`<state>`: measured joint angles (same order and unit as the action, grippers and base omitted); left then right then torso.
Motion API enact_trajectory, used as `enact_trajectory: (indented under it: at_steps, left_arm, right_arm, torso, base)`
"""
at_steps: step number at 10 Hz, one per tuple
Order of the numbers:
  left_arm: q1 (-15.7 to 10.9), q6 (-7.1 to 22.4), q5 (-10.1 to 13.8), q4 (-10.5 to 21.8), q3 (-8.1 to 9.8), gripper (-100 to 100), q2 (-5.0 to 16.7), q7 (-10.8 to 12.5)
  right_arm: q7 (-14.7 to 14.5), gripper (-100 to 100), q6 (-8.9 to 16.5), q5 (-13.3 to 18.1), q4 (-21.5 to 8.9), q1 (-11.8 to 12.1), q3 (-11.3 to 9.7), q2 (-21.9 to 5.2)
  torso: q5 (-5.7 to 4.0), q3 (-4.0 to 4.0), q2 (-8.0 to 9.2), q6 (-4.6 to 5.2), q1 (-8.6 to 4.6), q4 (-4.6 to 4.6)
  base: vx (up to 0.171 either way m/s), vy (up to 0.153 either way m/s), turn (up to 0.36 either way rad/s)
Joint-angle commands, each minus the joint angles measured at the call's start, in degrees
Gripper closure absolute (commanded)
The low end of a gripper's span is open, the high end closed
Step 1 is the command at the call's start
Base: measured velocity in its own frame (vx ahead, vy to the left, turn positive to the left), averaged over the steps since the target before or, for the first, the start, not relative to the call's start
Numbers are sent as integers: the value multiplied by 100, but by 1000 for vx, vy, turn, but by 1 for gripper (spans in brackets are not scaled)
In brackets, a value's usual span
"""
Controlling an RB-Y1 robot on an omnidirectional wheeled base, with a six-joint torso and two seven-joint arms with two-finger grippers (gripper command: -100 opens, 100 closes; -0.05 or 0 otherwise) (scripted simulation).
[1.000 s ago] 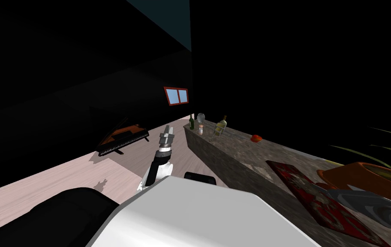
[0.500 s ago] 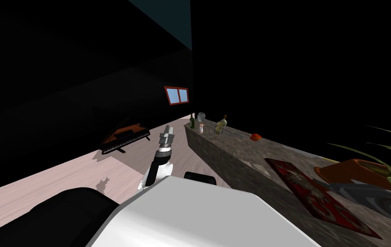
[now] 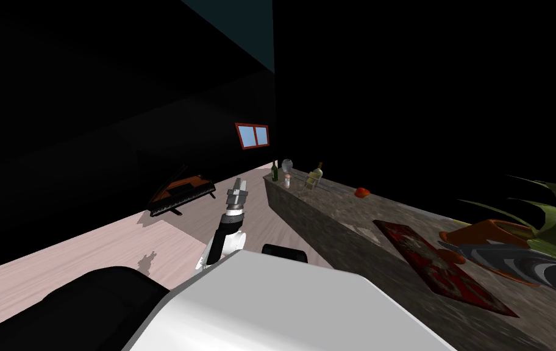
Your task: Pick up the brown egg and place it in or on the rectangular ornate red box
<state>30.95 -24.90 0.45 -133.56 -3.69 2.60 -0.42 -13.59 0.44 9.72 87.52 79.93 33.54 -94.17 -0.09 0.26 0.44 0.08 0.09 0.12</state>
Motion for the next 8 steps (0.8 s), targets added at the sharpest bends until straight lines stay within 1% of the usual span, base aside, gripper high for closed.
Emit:
enact_trajectory:
  at_steps: [1, 2, 3, 4, 5, 8]
  left_arm:
    - [0, 0, 0, 0, 0, 0, 0, 0]
    - [0, 0, 0, 0, 0, 0, 0, 0]
    - [0, 0, 0, 0, 0, 0, 0, 0]
    - [0, 0, 0, 0, 0, 0, 0, 0]
    - [1, 0, 0, 0, 0, 0, 0, 0]
    - [1, 0, 0, 0, 0, 0, 0, 0]
  right_arm:
    - [159, -100, 18, -158, -75, 260, 228, -286]
    - [251, -100, 19, -254, -133, 404, 357, -473]
    - [251, -100, 19, -254, -133, 405, 357, -512]
    - [244, -100, 35, -248, -120, 397, 346, -486]
    - [252, 0, 34, -252, -119, 413, 365, -493]
    - [251, 0, 34, -252, -119, 411, 362, -492]
  torso:
    - [0, 0, 0, 0, 0, 0]
    - [-1, 1, 2, 0, -3, 0]
    - [-1, 0, -1, 0, -4, 0]
    - [-2, -3, -6, 2, -5, -1]
    - [-3, -7, -14, 3, -7, -3]
    - [-3, -14, -25, 2, -8, -6]
  base:
    - [-86, 8, 12]
    - [-75, 5, 12]
    - [-52, 5, 8]
    - [-20, 2, 1]
    - [0, 0, 0]
    - [0, 0, 0]
